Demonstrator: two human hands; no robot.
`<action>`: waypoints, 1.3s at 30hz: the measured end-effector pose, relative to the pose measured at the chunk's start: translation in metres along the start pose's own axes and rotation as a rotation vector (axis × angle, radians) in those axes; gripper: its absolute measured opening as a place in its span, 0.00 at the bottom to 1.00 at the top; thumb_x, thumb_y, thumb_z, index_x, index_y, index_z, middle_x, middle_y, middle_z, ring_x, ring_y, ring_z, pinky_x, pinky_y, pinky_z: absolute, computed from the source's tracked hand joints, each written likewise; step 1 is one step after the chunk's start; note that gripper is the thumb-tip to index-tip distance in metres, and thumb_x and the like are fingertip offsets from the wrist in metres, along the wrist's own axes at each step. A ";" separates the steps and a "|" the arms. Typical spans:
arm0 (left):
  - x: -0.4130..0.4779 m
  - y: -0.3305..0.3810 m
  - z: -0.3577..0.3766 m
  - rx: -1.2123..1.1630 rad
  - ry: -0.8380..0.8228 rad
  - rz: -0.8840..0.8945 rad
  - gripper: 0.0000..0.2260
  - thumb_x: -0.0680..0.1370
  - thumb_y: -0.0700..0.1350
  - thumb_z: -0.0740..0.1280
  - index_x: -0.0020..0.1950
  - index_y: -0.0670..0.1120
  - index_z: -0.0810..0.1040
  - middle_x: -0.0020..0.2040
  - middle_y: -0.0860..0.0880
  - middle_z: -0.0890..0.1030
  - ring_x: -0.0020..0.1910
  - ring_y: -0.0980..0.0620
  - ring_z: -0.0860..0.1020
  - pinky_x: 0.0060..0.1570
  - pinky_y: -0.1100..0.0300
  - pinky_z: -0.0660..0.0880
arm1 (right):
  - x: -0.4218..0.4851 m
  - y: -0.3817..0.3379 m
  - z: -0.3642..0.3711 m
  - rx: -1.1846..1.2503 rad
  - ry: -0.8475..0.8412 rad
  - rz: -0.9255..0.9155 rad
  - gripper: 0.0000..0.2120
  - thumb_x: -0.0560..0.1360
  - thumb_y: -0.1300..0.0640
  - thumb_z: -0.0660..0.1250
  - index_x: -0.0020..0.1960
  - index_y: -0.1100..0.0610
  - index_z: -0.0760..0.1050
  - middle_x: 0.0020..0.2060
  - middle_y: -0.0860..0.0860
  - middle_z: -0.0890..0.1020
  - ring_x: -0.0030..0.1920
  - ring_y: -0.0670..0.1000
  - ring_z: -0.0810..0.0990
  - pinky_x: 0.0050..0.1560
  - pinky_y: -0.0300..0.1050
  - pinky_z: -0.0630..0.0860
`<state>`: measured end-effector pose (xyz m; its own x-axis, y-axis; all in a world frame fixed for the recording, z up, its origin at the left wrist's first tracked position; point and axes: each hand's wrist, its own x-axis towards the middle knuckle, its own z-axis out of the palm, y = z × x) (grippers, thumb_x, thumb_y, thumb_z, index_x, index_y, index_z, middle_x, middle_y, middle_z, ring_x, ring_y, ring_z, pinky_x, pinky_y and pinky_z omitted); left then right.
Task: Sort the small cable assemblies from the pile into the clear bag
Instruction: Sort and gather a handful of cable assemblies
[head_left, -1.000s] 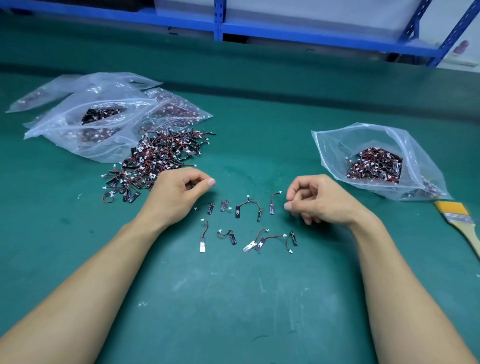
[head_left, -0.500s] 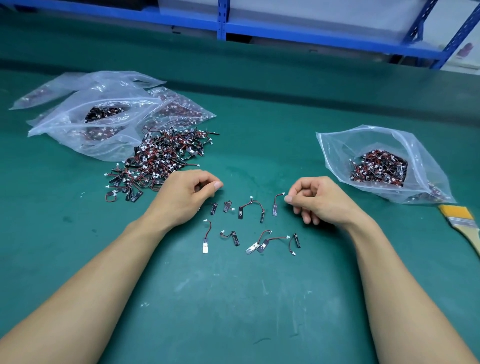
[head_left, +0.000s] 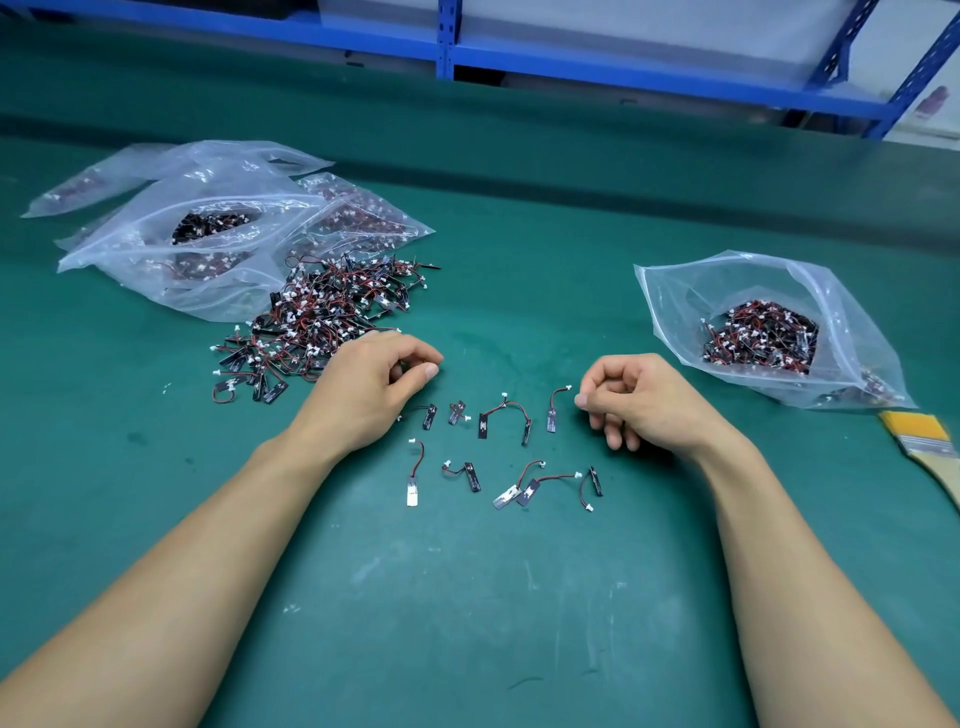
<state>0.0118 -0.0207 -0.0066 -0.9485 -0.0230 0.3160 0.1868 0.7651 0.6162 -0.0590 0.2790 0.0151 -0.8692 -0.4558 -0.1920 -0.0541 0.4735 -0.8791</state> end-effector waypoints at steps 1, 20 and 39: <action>0.000 0.000 0.000 0.000 0.001 -0.002 0.05 0.78 0.44 0.70 0.53 0.50 0.84 0.41 0.53 0.80 0.41 0.54 0.75 0.46 0.58 0.72 | 0.000 0.000 0.000 0.000 0.001 0.002 0.08 0.76 0.61 0.71 0.39 0.55 0.77 0.29 0.53 0.80 0.24 0.50 0.76 0.21 0.38 0.68; 0.000 0.000 0.000 0.009 0.052 -0.025 0.08 0.76 0.40 0.71 0.52 0.50 0.84 0.36 0.57 0.77 0.35 0.57 0.73 0.43 0.62 0.70 | 0.000 0.000 0.001 -0.005 0.019 0.005 0.08 0.76 0.62 0.70 0.38 0.55 0.77 0.27 0.52 0.78 0.24 0.50 0.76 0.21 0.38 0.68; 0.000 0.005 -0.002 -0.001 0.008 -0.002 0.08 0.76 0.39 0.72 0.53 0.48 0.84 0.39 0.55 0.78 0.38 0.54 0.74 0.44 0.58 0.72 | -0.002 -0.003 0.001 -0.012 0.011 0.000 0.11 0.76 0.62 0.69 0.36 0.51 0.78 0.28 0.52 0.79 0.24 0.50 0.76 0.21 0.38 0.69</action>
<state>0.0134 -0.0185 -0.0026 -0.9467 -0.0295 0.3207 0.1853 0.7646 0.6173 -0.0567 0.2774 0.0174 -0.8744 -0.4476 -0.1872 -0.0599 0.4825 -0.8738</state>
